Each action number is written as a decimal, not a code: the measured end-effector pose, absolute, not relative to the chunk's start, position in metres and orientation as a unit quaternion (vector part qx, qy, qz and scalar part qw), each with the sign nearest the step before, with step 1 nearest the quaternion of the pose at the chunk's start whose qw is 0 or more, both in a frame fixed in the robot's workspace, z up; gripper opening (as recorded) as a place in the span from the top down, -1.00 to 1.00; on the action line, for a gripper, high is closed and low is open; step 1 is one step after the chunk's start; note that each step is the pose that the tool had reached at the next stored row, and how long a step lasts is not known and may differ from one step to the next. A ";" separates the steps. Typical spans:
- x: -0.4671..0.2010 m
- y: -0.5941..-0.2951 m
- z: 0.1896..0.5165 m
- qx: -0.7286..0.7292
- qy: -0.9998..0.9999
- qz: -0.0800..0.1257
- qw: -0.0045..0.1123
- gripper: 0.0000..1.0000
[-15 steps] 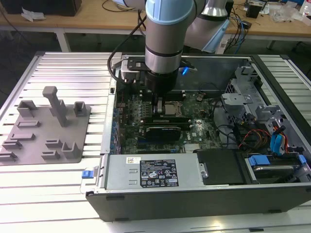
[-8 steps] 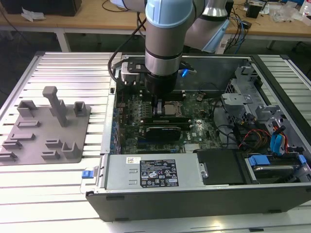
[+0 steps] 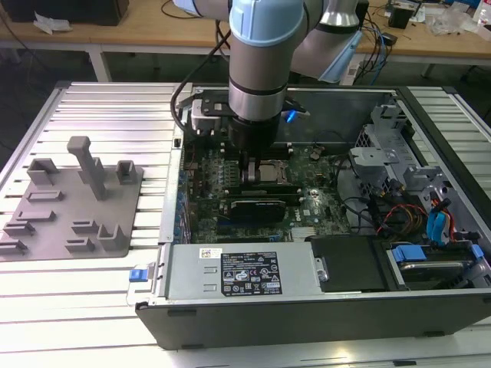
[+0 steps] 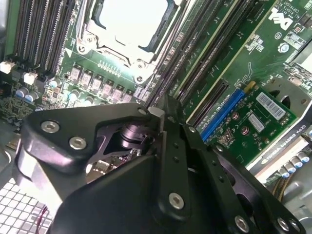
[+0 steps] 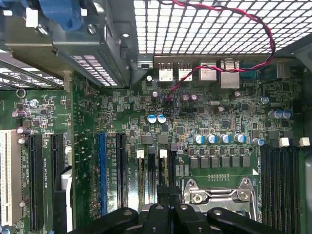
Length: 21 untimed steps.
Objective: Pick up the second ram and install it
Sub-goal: 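Press down the second ram until it locks into place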
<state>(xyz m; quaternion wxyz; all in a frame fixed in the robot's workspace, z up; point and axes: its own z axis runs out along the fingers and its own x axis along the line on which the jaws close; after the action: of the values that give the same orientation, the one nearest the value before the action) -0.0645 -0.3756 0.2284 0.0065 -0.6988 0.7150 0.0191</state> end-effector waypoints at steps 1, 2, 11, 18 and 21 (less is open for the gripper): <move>-0.064 -0.375 0.231 -0.699 0.715 0.019 0.008 0.84; -0.064 -0.376 0.238 -0.699 0.715 0.019 0.006 0.84; -0.061 -0.376 0.258 -0.699 0.715 0.018 0.005 0.84; -0.034 -0.376 0.258 -0.699 0.715 0.018 0.006 0.84; -0.023 -0.376 0.258 -0.699 0.715 0.018 0.006 0.84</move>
<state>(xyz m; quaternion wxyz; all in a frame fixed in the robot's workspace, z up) -0.0230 -0.3756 0.2578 0.0056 -0.6989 0.7150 0.0181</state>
